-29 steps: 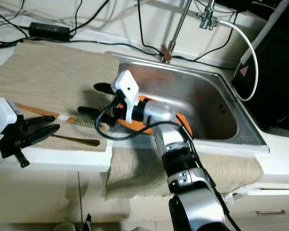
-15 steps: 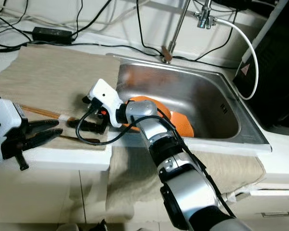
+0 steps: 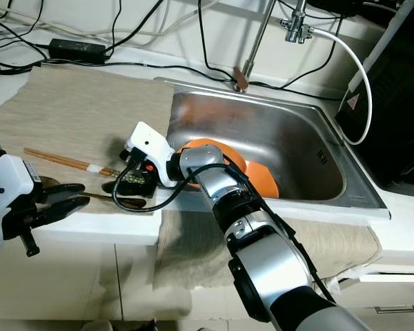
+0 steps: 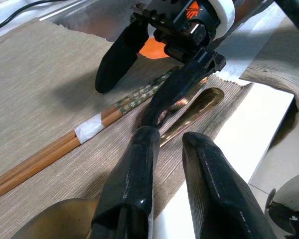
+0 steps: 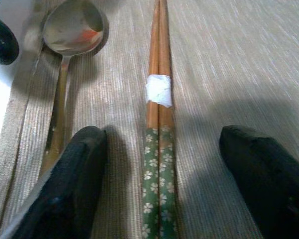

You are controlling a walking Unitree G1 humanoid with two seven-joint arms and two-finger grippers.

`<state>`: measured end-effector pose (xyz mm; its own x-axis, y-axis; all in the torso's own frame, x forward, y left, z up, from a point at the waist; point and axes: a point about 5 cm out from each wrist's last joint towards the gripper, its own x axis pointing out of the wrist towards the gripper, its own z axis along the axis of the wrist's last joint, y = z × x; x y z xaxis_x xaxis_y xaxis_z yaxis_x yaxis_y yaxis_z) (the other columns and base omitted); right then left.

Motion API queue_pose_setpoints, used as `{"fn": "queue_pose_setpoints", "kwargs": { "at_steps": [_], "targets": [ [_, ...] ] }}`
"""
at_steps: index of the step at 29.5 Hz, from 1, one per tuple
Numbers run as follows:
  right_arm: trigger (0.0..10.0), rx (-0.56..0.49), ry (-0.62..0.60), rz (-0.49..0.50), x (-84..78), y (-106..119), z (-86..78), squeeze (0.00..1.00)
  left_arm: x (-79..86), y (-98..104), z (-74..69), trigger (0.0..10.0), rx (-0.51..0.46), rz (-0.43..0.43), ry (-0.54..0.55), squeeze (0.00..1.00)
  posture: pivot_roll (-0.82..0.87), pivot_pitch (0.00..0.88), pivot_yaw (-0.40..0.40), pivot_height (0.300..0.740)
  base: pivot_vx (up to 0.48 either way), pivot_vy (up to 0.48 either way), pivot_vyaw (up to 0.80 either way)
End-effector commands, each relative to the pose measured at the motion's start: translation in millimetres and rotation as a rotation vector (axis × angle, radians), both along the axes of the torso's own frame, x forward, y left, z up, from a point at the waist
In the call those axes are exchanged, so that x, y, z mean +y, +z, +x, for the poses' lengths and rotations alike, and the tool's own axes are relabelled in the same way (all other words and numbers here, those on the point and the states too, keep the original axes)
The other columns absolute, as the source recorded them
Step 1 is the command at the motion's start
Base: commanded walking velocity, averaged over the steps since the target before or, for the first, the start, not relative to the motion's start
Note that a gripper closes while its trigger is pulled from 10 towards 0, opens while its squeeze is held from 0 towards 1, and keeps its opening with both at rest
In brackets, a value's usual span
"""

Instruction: Kitchen organization

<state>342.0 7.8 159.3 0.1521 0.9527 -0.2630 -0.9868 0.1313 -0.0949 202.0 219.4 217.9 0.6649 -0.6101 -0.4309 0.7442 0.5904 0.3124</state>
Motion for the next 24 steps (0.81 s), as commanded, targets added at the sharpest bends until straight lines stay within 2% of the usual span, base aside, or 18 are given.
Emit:
{"fn": "queue_pose_setpoints", "kwargs": {
  "at_steps": [1, 24],
  "targets": [
    [0.0, 0.013, -0.011, -0.048, -9.2, -7.7, 1.9, 0.00, -5.3, 1.6, -1.0, 10.0, -0.006, 0.017, -0.036, 0.00, 0.10, 0.000, -0.162, 0.740, 0.000, 0.000, 0.00],
    [0.0, 0.031, -0.030, 0.075, -6.2, 0.6, 4.1, 0.00, -5.3, 2.8, 3.1, 10.0, -0.018, 0.017, -0.030, 0.00, 0.10, 0.000, -0.146, 0.740, 0.000, 0.000, 0.00]
  ]
}}
